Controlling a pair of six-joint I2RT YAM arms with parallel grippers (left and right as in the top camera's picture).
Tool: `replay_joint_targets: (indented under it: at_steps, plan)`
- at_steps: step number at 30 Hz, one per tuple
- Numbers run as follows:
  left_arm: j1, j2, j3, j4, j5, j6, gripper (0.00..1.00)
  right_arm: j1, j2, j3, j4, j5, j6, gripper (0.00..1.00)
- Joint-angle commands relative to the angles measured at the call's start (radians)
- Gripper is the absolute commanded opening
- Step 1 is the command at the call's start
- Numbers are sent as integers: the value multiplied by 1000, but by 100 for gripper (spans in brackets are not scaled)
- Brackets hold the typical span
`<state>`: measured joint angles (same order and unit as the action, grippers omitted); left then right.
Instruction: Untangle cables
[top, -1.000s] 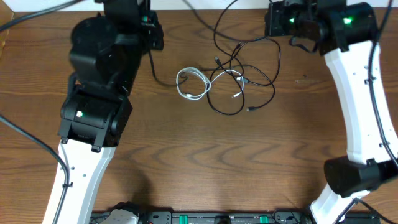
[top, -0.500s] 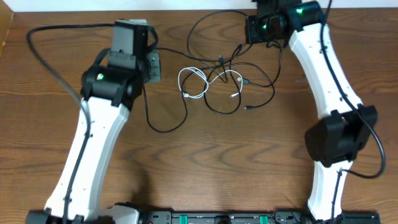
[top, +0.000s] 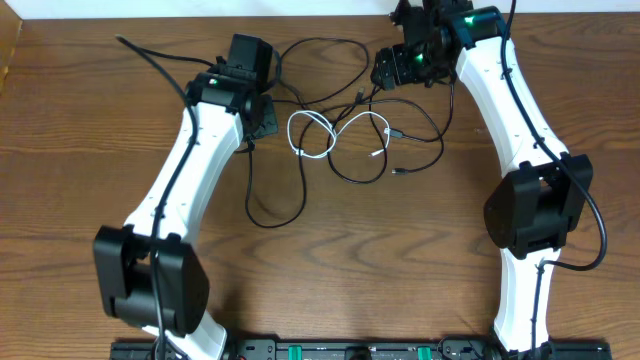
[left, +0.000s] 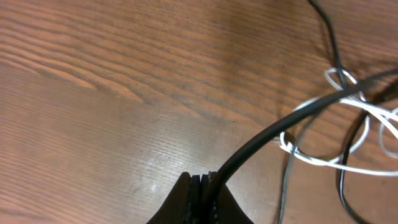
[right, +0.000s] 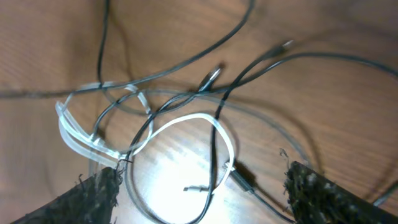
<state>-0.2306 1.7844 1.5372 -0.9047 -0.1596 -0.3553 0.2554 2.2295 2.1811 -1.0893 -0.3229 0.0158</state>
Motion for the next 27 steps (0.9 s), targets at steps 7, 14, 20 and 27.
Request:
replay_joint_targets:
  at_steps: [7, 14, 20, 27]
  plan:
    - [179, 32, 12, 34, 125, -114, 8, 102, -35, -54, 32, -84, -195, 76]
    - [218, 32, 11, 19, 156, -110, 8, 163, -35, -151, 173, -89, -218, 76]
    - [218, 32, 11, 19, 156, -110, 7, 203, -35, -253, 218, -101, -277, 72]
    - [218, 32, 11, 19, 156, -110, 7, 226, -35, -337, 304, -110, -286, 62]
